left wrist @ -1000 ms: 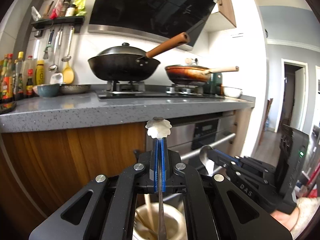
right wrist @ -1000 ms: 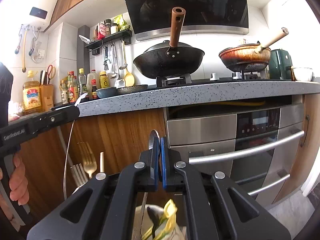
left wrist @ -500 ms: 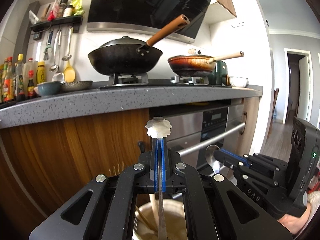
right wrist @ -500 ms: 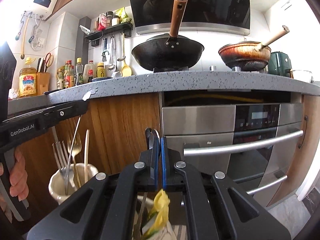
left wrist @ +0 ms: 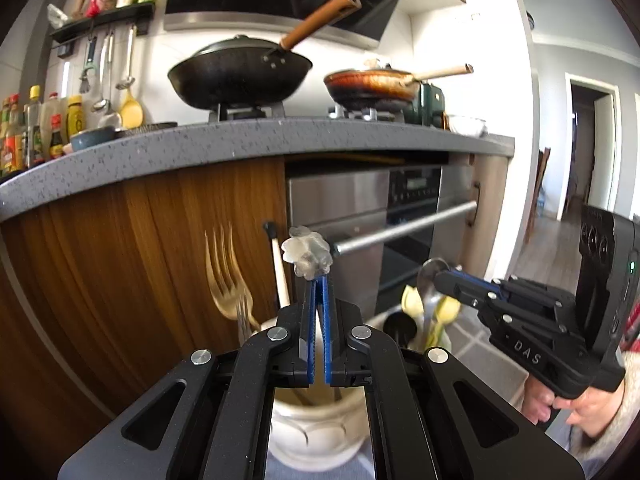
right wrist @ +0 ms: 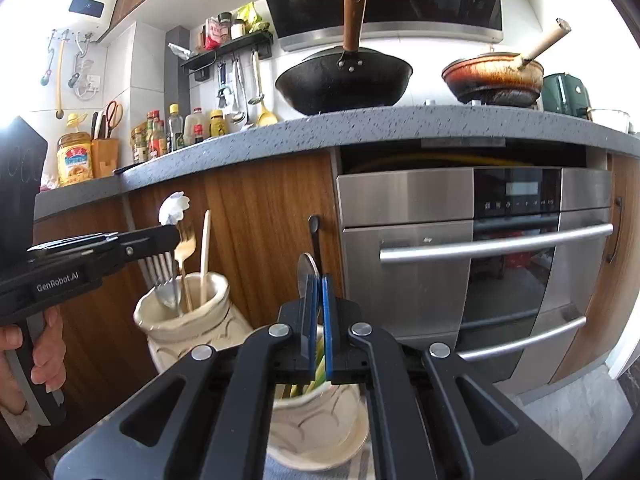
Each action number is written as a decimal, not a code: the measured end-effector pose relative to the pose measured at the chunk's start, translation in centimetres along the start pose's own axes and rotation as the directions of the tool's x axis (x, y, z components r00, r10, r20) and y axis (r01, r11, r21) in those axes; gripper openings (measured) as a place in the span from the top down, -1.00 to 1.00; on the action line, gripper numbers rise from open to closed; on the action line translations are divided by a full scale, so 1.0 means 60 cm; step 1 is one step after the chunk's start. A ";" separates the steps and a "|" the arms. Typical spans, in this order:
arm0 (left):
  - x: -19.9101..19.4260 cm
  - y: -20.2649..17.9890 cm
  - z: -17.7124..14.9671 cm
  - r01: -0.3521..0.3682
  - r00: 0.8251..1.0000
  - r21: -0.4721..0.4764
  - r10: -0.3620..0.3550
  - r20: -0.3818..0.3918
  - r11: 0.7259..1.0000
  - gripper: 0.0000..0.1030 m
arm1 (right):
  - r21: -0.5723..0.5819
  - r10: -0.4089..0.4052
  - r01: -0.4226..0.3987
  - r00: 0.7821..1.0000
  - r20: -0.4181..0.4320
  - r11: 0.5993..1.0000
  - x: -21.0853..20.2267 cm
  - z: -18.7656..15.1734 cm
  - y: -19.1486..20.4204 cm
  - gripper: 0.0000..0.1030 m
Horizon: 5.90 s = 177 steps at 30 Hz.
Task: Organize utensils
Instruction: 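Lower the left tool's spoon into the tall pot while the right tool lowers its spoon into the small pot, then open both tools to release the flower-handled spoons into the pots, then withdraw both tools from the holder and move them toward the chopsticks on the cloth, then grasp a wooden chopstick with the left tool while the right tool grasps another chopstick, then lift the left tool's chopstick into the tall pot while the right tool lowers its chopstick into the small pot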
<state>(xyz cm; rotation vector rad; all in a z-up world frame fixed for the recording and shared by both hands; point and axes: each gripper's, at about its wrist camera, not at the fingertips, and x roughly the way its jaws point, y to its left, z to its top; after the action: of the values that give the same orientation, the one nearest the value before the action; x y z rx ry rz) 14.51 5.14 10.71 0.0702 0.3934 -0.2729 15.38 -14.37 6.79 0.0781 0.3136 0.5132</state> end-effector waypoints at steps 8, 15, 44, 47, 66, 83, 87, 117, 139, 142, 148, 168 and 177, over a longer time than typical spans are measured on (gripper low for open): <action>-0.006 -0.005 -0.030 0.009 0.998 -0.001 -0.009 -0.067 1.000 0.93 | 0.003 0.022 -0.022 0.999 -0.050 1.000 -0.004 -0.018 0.011 0.95; -0.005 -0.009 -0.047 0.018 0.995 0.014 -0.017 -0.094 1.000 0.93 | 0.010 0.037 -0.036 0.996 -0.076 0.999 -0.010 -0.022 0.012 0.94; -0.050 -0.002 -0.043 -0.007 0.997 -0.013 0.006 -0.075 1.000 -0.13 | 0.053 0.071 -0.070 0.997 -0.032 0.996 -0.084 0.010 0.003 0.27; -0.059 -0.001 -0.043 -0.011 0.998 -0.018 0.009 -0.067 1.000 -0.31 | 0.066 0.073 -0.071 0.997 -0.033 0.995 -0.098 0.010 -0.004 0.21; -0.098 -0.033 -0.108 0.042 0.989 -0.022 -0.044 -0.141 0.999 -0.58 | 0.096 -0.026 0.046 0.979 -0.201 0.994 -0.151 -0.066 -0.072 -0.28; 0.000 -0.096 -0.208 0.153 0.923 -0.018 -0.149 -0.356 0.988 -0.58 | 0.127 0.007 0.081 0.818 -0.575 0.989 -0.053 -0.181 -0.038 0.50; 0.003 -0.099 -0.210 0.157 0.919 -0.015 -0.152 -0.363 0.987 -0.58 | 0.112 -0.009 0.099 0.789 -0.614 0.989 -0.034 -0.190 -0.027 0.50; 0.128 -0.189 -0.196 0.262 0.810 -0.043 -0.244 -0.533 0.964 0.54 | 0.164 -0.034 0.127 0.880 -0.474 0.978 -0.092 -0.164 -0.069 0.89; 0.084 -0.206 -0.169 0.239 0.884 0.047 -0.198 -0.423 0.970 0.90 | 0.256 0.019 0.076 0.937 -0.348 0.964 -0.138 -0.136 -0.085 0.89; 0.048 -0.189 -0.155 0.241 0.903 0.023 -0.215 -0.373 0.970 0.91 | 0.256 0.021 0.066 0.946 -0.325 0.964 -0.142 -0.126 -0.080 0.89; -0.040 -0.132 -0.085 0.248 0.946 -0.042 -0.251 -0.204 0.968 0.91 | 0.254 0.020 0.052 0.962 -0.274 0.966 -0.141 -0.078 -0.061 0.89; -0.029 0.006 0.120 0.081 0.981 -0.092 -0.063 0.181 0.992 0.90 | 0.109 -0.062 0.050 0.992 0.105 0.993 -0.004 0.108 0.010 0.89; 0.029 0.030 0.133 0.023 0.971 -0.109 0.004 0.238 0.994 0.90 | 0.152 -0.071 0.041 0.978 0.198 0.988 0.048 0.106 0.006 0.89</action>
<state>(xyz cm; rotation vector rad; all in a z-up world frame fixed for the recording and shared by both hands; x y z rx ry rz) 19.49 5.47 17.44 -0.0736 0.1701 -0.2652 19.58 -12.61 12.09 0.2626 0.1524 0.4212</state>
